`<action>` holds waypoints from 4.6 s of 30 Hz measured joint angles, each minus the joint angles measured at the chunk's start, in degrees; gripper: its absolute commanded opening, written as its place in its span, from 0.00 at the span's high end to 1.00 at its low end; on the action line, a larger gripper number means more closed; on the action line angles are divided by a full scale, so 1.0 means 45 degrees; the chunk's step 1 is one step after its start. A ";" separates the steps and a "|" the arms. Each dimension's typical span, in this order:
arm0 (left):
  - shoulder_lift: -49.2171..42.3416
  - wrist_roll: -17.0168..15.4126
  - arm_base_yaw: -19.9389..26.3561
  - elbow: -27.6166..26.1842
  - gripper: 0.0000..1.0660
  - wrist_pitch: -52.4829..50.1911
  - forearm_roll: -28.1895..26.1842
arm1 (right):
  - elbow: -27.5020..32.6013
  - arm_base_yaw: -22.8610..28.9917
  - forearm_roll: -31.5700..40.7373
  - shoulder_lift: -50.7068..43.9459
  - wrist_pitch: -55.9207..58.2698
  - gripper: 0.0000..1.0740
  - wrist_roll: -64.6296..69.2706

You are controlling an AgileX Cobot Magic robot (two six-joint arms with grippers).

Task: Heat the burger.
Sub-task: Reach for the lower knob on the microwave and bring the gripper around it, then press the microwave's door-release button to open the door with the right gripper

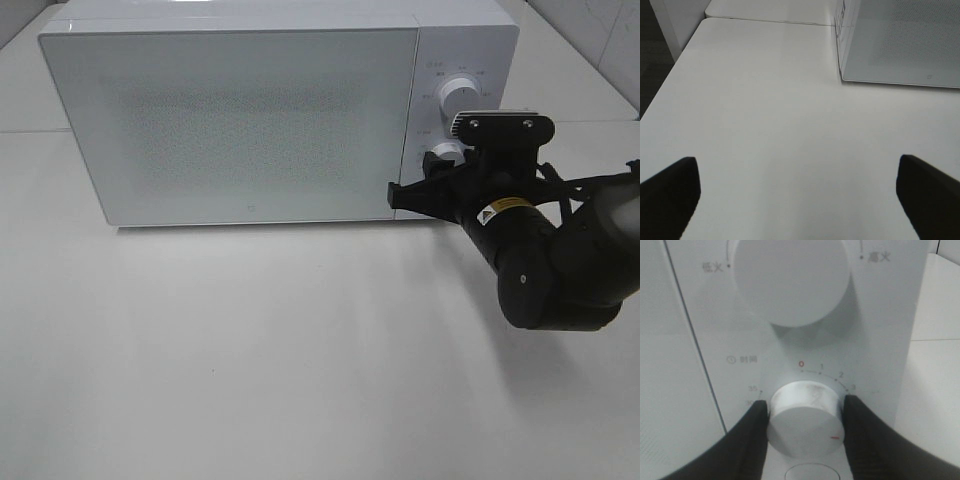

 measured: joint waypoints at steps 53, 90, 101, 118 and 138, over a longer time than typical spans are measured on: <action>0.0000 0.0000 0.0000 0.0000 0.04 0.0000 0.0000 | 0.0025 -0.0013 -0.0216 0.0038 -0.0076 0.55 2.0410; 0.0000 0.0000 0.0000 0.0000 0.04 0.0000 0.0000 | 0.3731 0.0064 -0.0535 -0.3310 -0.0013 0.29 2.0385; 0.0000 0.0000 0.0000 0.0000 0.04 0.0000 0.0000 | 0.5539 0.0064 -0.3107 -0.8009 0.0229 0.29 1.4298; 0.0000 0.0000 0.0000 0.0000 0.04 0.0000 0.0000 | 0.2827 0.0064 -0.1439 -1.3127 1.7252 0.29 -0.0904; 0.0000 0.0000 0.0000 0.0000 0.04 0.0000 0.0000 | 0.0688 -0.4354 -0.7818 -1.3102 2.4357 0.29 0.3680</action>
